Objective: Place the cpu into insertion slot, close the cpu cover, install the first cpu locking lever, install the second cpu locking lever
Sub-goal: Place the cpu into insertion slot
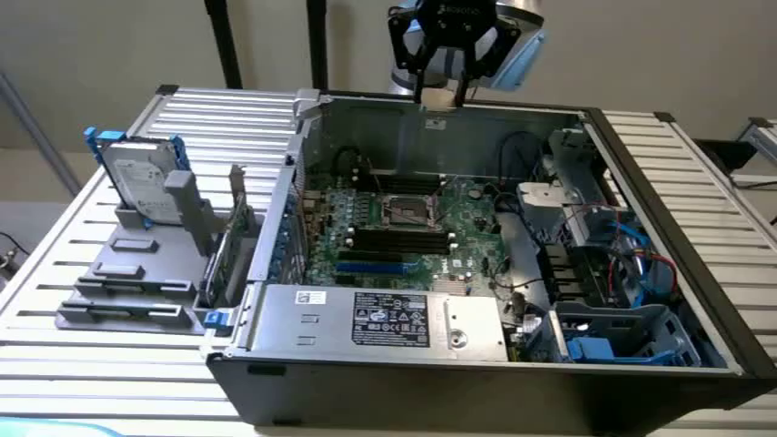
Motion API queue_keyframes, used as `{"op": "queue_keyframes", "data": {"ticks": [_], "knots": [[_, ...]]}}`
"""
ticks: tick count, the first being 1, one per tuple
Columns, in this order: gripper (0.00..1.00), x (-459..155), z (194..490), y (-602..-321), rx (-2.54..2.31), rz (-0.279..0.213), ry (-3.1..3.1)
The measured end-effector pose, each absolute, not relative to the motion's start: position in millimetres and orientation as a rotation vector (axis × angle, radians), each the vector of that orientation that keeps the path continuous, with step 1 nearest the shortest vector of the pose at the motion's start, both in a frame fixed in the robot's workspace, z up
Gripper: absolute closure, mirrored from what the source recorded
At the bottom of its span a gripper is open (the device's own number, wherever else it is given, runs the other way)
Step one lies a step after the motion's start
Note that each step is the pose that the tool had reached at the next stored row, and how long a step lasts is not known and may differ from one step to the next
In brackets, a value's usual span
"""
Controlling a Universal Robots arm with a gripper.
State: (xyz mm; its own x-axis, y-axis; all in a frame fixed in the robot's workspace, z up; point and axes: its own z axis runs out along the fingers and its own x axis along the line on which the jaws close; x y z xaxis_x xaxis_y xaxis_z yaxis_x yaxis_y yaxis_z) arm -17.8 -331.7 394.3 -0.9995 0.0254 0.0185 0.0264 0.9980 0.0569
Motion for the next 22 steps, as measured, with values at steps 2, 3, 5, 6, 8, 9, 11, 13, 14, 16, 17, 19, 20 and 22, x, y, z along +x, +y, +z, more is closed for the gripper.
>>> {"op": "queue_keyframes", "data": {"ticks": [2, 3, 5, 6, 8, 9, 11, 13, 14, 16, 17, 19, 20, 22], "knots": [[0.45, -17.8, 394.3, -331.7, -0.04, -0.088, -3.122], [0.45, -17.8, 394.3, -331.7, -0.04, -0.087, -3.122], [0.45, -17.8, 394.3, -331.7, -0.04, -0.086, -3.122], [0.45, -17.8, 394.3, -331.7, -0.04, -0.086, -3.122], [0.45, -17.8, 394.3, -331.7, -0.04, -0.085, -3.122], [0.45, -17.8, 394.3, -331.7, -0.04, -0.085, -3.122], [0.45, -17.8, 394.3, -331.7, -0.041, -0.085, -3.122], [0.45, -17.8, 394.3, -331.7, -0.041, -0.085, -3.122], [0.45, -17.8, 394.3, -331.6, -0.041, -0.085, -3.122], [0.45, -17.9, 393.7, -331.6, -0.066, -0.085, -3.123], [0.45, -17.9, 393.4, -331.6, -0.091, -0.085, -3.122], [0.45, -18.0, 392.3, -331.6, -0.15, -0.086, -3.121], [0.45, -17.9, 391.7, -331.6, -0.179, -0.086, -3.12], [0.45, -18.0, 390.6, -331.6, -0.236, -0.086, -3.117]]}}
